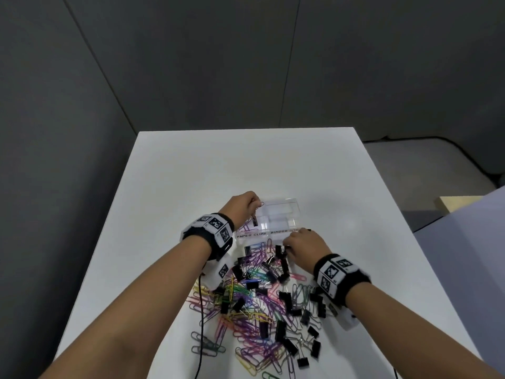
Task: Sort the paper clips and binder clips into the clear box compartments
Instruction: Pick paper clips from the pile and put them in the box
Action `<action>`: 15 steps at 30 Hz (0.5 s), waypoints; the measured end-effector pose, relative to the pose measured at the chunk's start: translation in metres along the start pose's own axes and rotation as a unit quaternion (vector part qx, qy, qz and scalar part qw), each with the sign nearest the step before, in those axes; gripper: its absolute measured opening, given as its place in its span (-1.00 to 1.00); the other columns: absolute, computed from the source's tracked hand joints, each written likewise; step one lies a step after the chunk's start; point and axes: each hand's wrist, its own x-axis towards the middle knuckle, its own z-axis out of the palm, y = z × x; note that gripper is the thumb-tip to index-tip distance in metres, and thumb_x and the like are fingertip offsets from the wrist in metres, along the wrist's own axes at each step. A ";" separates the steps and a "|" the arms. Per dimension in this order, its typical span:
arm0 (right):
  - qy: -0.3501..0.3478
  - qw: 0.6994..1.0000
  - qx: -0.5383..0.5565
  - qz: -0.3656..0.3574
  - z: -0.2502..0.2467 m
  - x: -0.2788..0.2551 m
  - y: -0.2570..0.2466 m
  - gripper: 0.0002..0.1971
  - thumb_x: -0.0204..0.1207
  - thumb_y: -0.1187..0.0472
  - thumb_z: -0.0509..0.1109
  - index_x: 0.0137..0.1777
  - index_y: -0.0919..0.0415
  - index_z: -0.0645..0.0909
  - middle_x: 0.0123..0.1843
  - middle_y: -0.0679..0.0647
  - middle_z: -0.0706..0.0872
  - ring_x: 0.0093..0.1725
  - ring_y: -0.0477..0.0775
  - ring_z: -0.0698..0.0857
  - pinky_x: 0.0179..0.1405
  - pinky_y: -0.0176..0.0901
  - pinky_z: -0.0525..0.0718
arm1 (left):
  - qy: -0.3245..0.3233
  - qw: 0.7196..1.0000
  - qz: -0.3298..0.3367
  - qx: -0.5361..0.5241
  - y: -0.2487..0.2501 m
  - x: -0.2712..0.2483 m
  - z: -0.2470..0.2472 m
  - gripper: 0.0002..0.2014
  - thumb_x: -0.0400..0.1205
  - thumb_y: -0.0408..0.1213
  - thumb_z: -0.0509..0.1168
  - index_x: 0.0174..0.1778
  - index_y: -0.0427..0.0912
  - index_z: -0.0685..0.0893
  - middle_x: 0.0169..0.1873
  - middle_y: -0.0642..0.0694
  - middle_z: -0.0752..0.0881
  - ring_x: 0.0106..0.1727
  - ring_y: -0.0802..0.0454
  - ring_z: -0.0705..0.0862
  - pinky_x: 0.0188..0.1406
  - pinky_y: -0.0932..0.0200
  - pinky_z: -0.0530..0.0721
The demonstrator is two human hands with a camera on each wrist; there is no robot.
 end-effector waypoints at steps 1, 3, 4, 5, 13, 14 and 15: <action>0.035 0.999 0.016 0.009 -0.001 -0.001 0.000 -0.70 0.65 0.14 0.17 0.30 0.15 0.57 0.26 0.08 0.68 0.25 0.13 0.57 0.24 -0.05 0.51 | 0.002 1.000 -0.003 -0.028 -0.001 -0.001 0.002 -0.82 0.74 -0.24 0.11 -0.03 -0.23 0.56 -0.36 -0.03 0.60 -0.43 0.11 0.48 -0.42 0.33 0.44; 0.093 0.993 0.078 0.012 -0.008 -0.001 -0.003 -0.64 0.63 0.01 0.20 0.36 0.14 0.51 0.26 0.07 0.65 0.24 0.13 0.58 0.19 -0.06 0.52 | -0.004 0.996 -0.010 -0.090 -0.002 -0.006 0.004 -0.85 0.73 -0.26 0.12 -0.11 -0.19 0.51 -0.43 0.01 0.55 -0.47 0.10 0.47 -0.45 0.30 0.46; 0.094 0.990 0.104 0.010 -0.012 0.000 -0.007 -0.57 0.61 -0.06 0.22 0.40 0.12 0.46 0.28 0.06 0.63 0.26 0.10 0.59 0.19 -0.06 0.53 | -0.009 0.993 -0.012 -0.120 -0.003 -0.008 0.006 -0.84 0.73 -0.27 0.11 -0.15 -0.17 0.50 -0.44 0.00 0.55 -0.48 0.09 0.47 -0.46 0.29 0.47; 0.081 0.989 0.123 0.010 -0.017 0.001 -0.012 -0.51 0.60 -0.11 0.23 0.45 0.10 0.41 0.31 0.03 0.61 0.27 0.07 0.60 0.19 -0.06 0.55 | -0.013 0.989 -0.013 -0.148 -0.003 -0.011 0.008 -0.82 0.73 -0.28 0.11 -0.19 -0.13 0.50 -0.45 -0.01 0.54 -0.48 0.07 0.47 -0.47 0.27 0.48; 0.061 0.990 0.125 0.022 -0.022 0.007 -0.033 -0.72 0.69 0.02 0.08 -0.13 0.16 0.48 -0.23 0.01 0.58 -0.22 0.10 0.61 -0.34 -0.12 0.44 | -0.044 0.982 -0.013 -0.185 0.005 -0.020 0.010 -0.77 0.74 -0.28 0.09 -0.25 -0.04 0.46 -0.40 0.02 0.58 -0.64 0.34 0.56 -0.59 0.35 0.42; 0.059 0.991 0.118 0.024 -0.021 0.005 -0.030 -0.73 0.69 0.02 0.07 -0.17 0.13 0.41 -0.26 -0.01 0.55 -0.26 0.09 0.56 -0.34 -0.12 0.42 | -0.046 0.983 -0.013 -0.179 0.006 -0.019 0.009 -0.77 0.74 -0.27 0.09 -0.25 -0.03 0.46 -0.39 0.03 0.60 -0.65 0.37 0.57 -0.58 0.33 0.41; 0.056 0.992 0.108 0.025 -0.022 0.002 -0.028 -0.75 0.70 0.02 0.06 -0.18 0.11 0.37 -0.28 -0.02 0.53 -0.28 0.08 0.52 -0.33 -0.12 0.41 | -0.049 0.983 -0.014 -0.174 0.007 -0.018 0.009 -0.77 0.74 -0.26 0.09 -0.25 -0.03 0.45 -0.38 0.04 0.61 -0.65 0.38 0.59 -0.58 0.32 0.39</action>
